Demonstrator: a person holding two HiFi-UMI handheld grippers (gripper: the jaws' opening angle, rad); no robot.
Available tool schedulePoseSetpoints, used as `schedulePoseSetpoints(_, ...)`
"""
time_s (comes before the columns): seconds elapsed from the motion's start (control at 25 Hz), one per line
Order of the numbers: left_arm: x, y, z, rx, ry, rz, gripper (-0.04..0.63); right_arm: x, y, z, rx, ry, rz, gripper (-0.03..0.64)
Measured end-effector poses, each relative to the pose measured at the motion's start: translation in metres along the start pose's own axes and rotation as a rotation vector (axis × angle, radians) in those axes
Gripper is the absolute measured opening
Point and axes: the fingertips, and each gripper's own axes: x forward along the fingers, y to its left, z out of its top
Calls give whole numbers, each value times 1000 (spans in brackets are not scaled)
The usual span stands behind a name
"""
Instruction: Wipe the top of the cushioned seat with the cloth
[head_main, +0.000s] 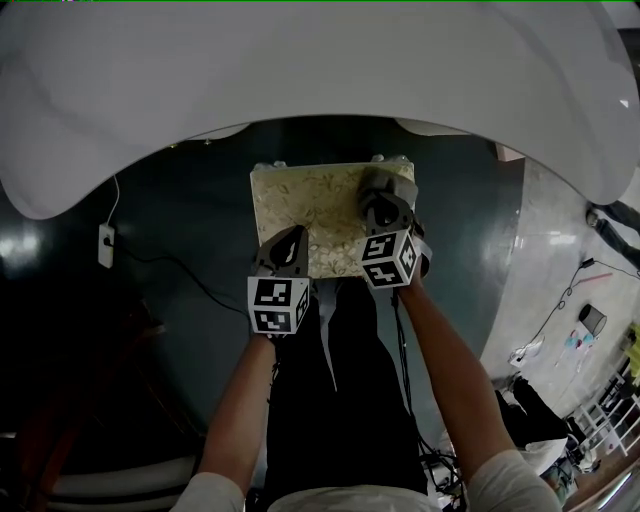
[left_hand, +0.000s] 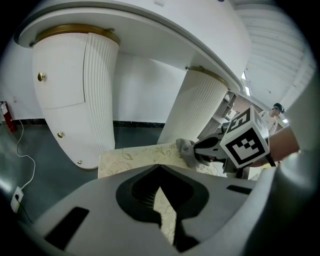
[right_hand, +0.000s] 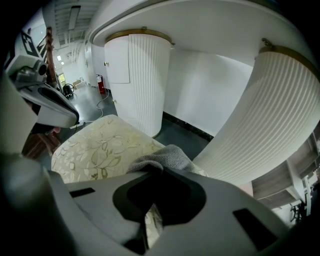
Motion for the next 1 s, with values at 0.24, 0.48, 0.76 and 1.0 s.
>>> schedulePoseSetpoints(0.24, -6, 11, -5, 1, 4, 6, 12, 5, 12, 9, -1, -6, 5, 14)
schedulePoseSetpoints(0.48, -12, 22, -10, 0, 6, 12, 12, 7, 22, 19, -5, -7, 6, 14)
schedulePoseSetpoints(0.76, -24, 39, -17, -24, 3, 16, 12, 9, 36, 28, -9, -3, 4, 14)
schedulePoseSetpoints(1.0, -31, 51, -21, -30, 7, 17, 12, 13, 49, 37, -7, -2, 11, 14)
